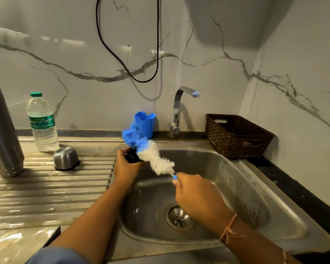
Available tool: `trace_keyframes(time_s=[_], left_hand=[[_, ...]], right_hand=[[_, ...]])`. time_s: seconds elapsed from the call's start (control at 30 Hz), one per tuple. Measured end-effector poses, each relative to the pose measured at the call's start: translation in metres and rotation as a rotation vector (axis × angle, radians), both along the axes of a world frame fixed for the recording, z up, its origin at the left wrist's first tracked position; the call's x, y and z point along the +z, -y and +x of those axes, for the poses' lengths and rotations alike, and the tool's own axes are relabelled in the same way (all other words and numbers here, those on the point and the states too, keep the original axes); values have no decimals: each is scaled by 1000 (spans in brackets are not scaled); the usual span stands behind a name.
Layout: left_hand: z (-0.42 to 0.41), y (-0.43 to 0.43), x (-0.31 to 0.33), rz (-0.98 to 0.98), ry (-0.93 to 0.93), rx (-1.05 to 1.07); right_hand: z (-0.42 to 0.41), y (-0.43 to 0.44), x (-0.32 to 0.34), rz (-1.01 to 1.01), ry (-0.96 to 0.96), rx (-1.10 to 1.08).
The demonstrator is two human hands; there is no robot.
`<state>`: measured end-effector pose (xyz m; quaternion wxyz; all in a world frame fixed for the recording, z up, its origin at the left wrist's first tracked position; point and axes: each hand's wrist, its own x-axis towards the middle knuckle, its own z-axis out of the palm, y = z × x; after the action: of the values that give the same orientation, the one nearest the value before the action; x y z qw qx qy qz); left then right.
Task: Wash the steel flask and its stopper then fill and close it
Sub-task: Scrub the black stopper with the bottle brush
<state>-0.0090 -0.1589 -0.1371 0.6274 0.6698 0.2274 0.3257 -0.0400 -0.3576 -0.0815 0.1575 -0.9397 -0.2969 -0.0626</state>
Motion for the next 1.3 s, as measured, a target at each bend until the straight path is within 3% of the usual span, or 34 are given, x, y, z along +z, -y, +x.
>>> trace_keyframes(time_s=[0.13, 0.3, 0.43, 0.5, 0.63, 0.7, 0.9, 0.97, 1.1, 1.2, 1.3], left_hand=[[1, 12, 1, 37, 5, -116], [-2, 6, 7, -220, 62, -74], [-2, 14, 4, -16, 29, -226], [3, 17, 1, -24, 14, -243], [8, 6, -2, -343, 45, -81], [8, -3, -3, -389, 40, -43], [-2, 20, 2, 151, 21, -262], [0, 23, 0, 223, 15, -298], [3, 17, 0, 99, -26, -164], [2, 7, 2, -120, -57, -76], [2, 3, 1, -156, -77, -67]], right_hand=[[15, 0, 8, 32, 6, -51], [2, -4, -1, 17, -13, 23], [13, -5, 9, 59, -9, -48], [16, -3, 11, 62, -10, -54], [-2, -6, 2, 8, -17, -8], [-9, -9, -2, -1, -20, 2], [12, -10, 16, 38, -35, -74], [14, -9, 17, 31, -39, -73], [5, -10, 7, -7, -8, -32], [-1, -5, 0, -39, 14, -30], [-7, -3, -3, -56, 28, -32]])
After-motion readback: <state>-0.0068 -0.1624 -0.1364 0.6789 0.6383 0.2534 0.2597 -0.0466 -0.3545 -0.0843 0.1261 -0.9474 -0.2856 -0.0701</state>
